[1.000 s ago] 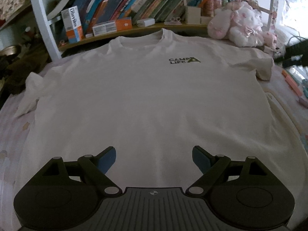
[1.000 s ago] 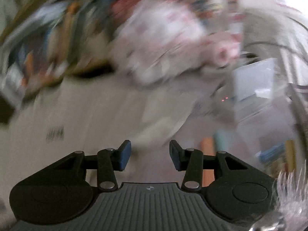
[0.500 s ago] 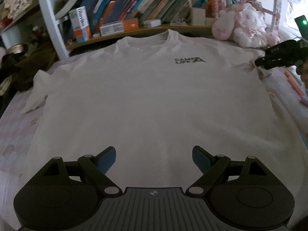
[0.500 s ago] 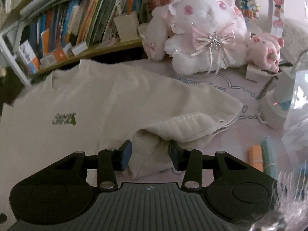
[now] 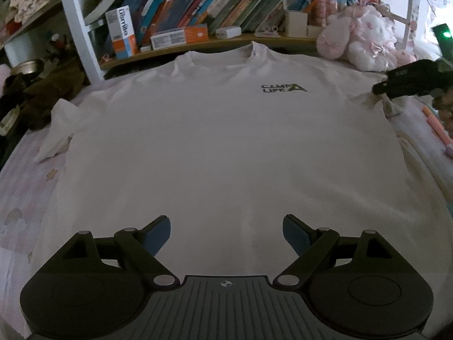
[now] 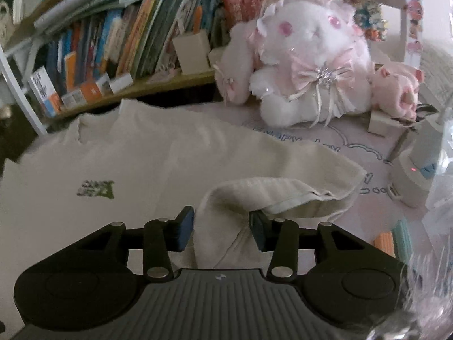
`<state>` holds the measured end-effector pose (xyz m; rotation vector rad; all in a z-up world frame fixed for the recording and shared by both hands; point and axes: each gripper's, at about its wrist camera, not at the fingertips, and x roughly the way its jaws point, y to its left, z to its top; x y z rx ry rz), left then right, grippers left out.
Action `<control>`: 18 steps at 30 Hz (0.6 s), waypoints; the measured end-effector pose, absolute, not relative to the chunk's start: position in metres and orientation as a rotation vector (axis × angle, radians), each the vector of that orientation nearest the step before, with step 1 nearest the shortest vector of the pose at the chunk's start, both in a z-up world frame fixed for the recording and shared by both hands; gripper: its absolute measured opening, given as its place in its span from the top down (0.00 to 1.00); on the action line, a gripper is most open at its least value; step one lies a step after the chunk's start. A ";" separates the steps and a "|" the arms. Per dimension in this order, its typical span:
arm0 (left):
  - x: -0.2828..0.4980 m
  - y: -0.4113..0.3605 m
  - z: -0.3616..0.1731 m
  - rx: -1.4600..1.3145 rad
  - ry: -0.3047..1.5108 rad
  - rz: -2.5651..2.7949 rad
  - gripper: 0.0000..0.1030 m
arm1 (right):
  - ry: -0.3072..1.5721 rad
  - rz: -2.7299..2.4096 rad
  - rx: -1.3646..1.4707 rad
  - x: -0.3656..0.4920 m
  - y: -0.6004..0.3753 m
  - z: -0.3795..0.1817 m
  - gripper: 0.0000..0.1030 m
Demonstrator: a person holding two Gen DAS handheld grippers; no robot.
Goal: Fold clothes
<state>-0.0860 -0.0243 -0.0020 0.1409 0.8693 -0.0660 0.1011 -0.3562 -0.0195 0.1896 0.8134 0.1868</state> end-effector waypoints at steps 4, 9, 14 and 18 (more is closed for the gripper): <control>-0.089 -0.025 -0.002 0.161 0.868 -0.071 0.14 | 0.817 0.199 0.211 0.110 -0.359 -0.025 0.59; -0.089 -0.019 -0.002 0.138 0.869 -0.036 0.14 | 0.845 0.241 0.261 0.105 -0.366 -0.023 0.89; -0.086 -0.014 -0.003 0.112 0.872 -0.024 0.14 | 0.921 0.273 0.332 0.077 -0.382 -0.010 0.91; -0.081 -0.015 -0.003 0.110 0.869 -0.041 0.14 | 0.981 0.298 0.389 0.054 -0.394 0.000 0.89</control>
